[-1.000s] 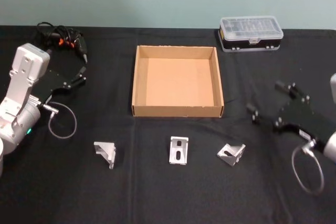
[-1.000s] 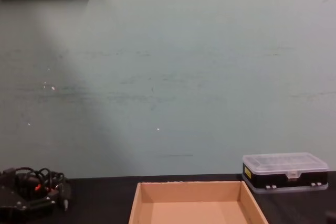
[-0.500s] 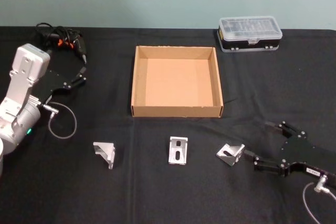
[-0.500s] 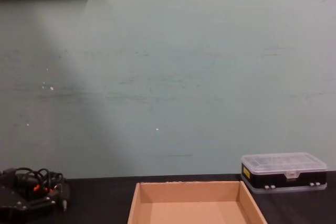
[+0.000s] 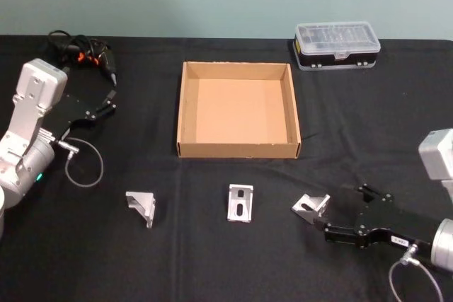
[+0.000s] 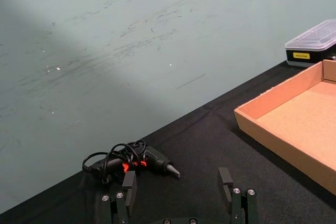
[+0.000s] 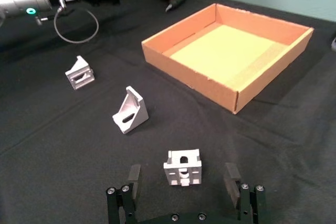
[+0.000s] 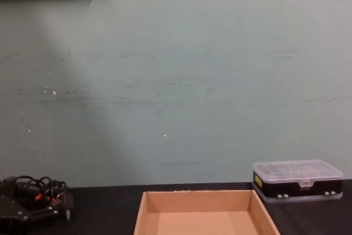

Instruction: Use one hand to pick up the angle iron from the table and place it into the box.

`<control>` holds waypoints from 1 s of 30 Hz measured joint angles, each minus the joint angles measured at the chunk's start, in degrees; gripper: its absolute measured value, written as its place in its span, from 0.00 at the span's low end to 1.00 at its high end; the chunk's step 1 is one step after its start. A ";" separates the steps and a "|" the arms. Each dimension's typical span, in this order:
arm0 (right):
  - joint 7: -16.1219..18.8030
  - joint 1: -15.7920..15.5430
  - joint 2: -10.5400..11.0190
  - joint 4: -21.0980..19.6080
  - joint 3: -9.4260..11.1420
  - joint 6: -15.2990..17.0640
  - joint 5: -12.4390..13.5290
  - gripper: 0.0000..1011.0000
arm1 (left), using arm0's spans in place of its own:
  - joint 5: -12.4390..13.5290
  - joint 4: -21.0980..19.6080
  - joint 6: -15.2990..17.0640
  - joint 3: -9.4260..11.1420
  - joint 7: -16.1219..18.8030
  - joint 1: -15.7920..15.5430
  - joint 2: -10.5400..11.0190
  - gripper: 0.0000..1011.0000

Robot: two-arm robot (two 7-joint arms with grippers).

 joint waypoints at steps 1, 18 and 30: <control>0.01 0.18 -0.21 0.12 -0.17 0.21 -0.22 0.99 | 0.00 0.00 0.00 0.00 0.00 0.00 0.00 1.00; 0.79 3.63 -5.06 3.68 -2.85 -1.08 -6.84 0.99 | 0.00 0.00 0.00 0.00 0.00 0.00 0.00 1.00; 0.80 4.44 -8.01 5.28 -2.96 0.44 -8.12 0.99 | 0.00 0.00 0.00 0.00 0.00 0.00 0.00 1.00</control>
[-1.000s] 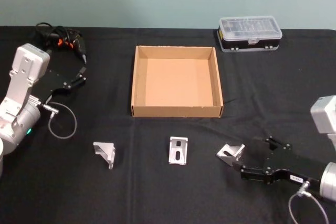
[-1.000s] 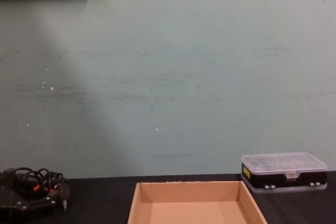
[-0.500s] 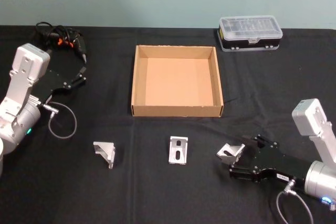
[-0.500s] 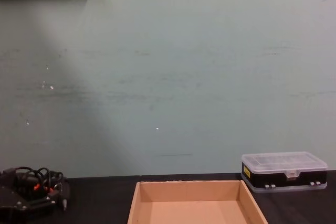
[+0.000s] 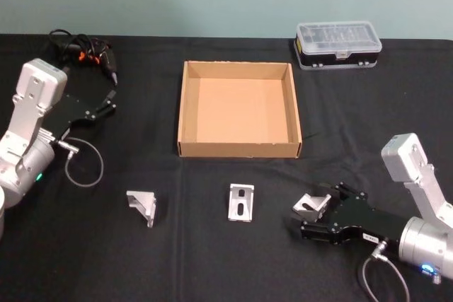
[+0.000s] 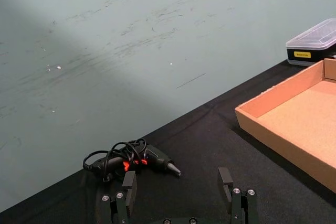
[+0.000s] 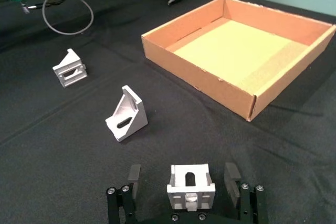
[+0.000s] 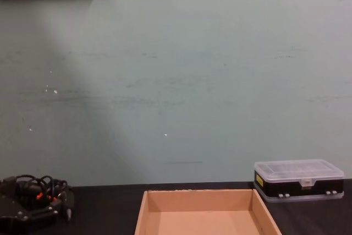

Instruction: Use one hand to pick up the angle iron from the table and place it into the box.

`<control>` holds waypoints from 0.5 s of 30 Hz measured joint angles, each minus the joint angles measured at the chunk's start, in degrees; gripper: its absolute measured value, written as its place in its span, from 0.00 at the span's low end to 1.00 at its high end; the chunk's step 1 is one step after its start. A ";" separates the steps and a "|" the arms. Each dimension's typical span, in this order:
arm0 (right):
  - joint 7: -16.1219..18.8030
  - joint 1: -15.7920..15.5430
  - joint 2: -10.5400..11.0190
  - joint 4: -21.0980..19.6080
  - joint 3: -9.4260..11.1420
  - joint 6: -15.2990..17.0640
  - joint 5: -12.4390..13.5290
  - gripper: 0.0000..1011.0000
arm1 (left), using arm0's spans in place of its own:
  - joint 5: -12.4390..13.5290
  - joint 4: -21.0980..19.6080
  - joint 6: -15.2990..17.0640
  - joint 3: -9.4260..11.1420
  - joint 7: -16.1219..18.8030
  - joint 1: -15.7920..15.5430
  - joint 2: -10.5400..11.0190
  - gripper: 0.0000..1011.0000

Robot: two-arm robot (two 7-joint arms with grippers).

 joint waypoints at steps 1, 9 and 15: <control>0.00 0.04 -0.13 0.11 0.00 0.23 0.08 0.99 | 0.00 0.00 0.00 0.00 0.00 0.00 0.00 1.00; 0.01 0.02 -0.13 0.15 0.07 0.41 0.18 0.99 | 0.00 0.00 0.00 0.00 0.00 0.00 0.00 1.00; 0.00 -0.01 -0.03 0.07 0.11 0.33 0.22 0.92 | 0.00 0.00 0.00 0.00 0.00 0.00 0.00 1.00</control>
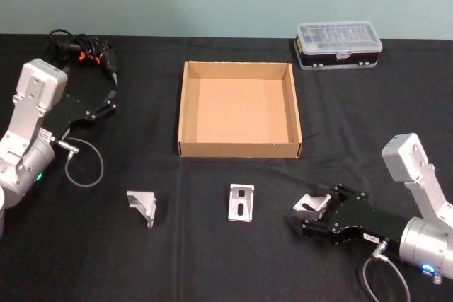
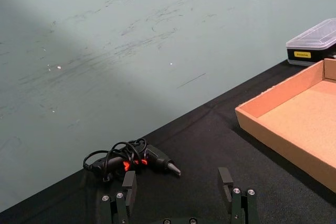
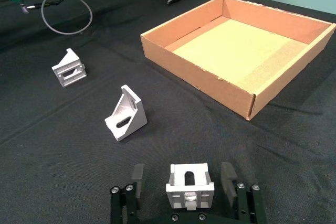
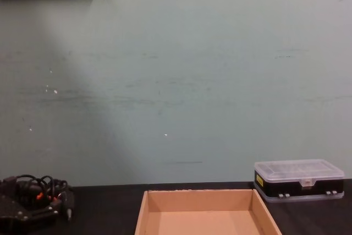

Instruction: Use one hand to pick up the angle iron from the table and place it into the box.

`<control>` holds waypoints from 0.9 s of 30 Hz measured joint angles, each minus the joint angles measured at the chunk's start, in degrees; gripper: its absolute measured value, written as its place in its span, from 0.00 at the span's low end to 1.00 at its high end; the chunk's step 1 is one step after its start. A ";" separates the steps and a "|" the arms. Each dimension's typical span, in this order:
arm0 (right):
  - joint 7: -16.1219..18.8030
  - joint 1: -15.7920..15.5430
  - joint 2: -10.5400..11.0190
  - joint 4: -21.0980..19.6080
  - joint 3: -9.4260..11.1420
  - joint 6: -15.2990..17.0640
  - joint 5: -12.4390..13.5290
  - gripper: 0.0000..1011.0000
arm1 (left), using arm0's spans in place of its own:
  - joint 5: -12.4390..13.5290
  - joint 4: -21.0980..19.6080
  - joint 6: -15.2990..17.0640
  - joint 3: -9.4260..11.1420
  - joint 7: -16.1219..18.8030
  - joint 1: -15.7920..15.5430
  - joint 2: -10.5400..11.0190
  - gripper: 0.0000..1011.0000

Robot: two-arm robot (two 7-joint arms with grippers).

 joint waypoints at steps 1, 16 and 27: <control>0.00 0.00 0.01 -0.01 0.00 -0.01 0.01 0.91 | 0.00 0.00 0.00 0.00 0.00 0.00 0.00 1.00; -0.02 -0.08 0.11 -0.13 0.03 -0.16 0.04 0.48 | 0.00 0.00 0.00 0.00 0.00 0.00 0.00 1.00; -0.05 -0.08 0.15 -0.16 0.03 -0.22 0.04 0.45 | 0.00 0.00 0.00 0.00 0.00 0.00 0.00 1.00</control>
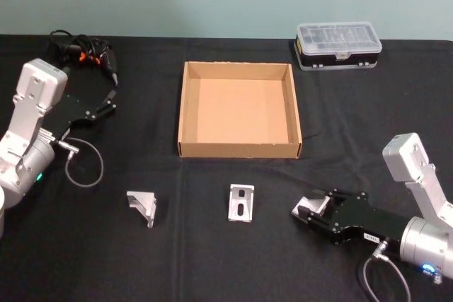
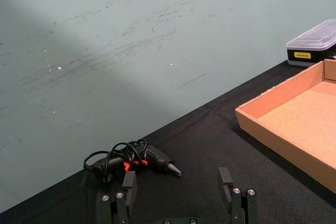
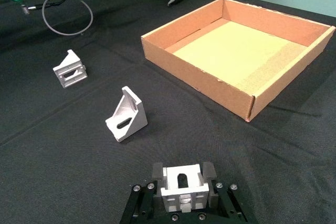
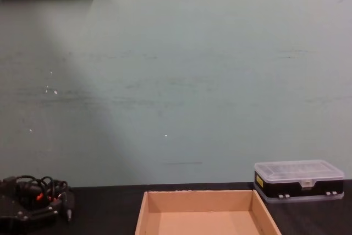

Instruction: Use one hand to pick up the angle iron from the table and place it into the box.

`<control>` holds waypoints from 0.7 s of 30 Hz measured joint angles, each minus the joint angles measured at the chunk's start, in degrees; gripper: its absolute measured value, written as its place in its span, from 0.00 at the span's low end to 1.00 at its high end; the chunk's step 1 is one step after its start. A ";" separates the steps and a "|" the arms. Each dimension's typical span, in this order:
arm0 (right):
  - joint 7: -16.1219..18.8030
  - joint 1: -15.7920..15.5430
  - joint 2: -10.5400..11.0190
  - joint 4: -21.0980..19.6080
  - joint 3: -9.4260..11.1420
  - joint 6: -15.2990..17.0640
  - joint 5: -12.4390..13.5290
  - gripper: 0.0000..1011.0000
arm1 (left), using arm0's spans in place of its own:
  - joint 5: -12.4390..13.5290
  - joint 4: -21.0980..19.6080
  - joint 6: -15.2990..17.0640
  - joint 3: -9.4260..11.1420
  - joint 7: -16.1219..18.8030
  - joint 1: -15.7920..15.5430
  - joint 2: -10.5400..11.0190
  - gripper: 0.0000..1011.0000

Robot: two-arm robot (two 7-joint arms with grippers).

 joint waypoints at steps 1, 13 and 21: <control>0.00 0.00 0.00 0.00 0.00 0.00 0.00 0.45 | 0.00 0.00 0.00 0.00 0.00 0.00 0.00 1.00; 1.07 0.53 -0.62 -2.50 2.75 -2.17 2.70 0.45 | 0.00 0.00 0.00 0.00 0.00 0.00 0.00 1.00; -0.08 8.36 -3.07 -3.52 2.85 3.85 6.07 0.45 | 0.00 0.00 0.00 0.00 0.00 0.00 0.00 1.00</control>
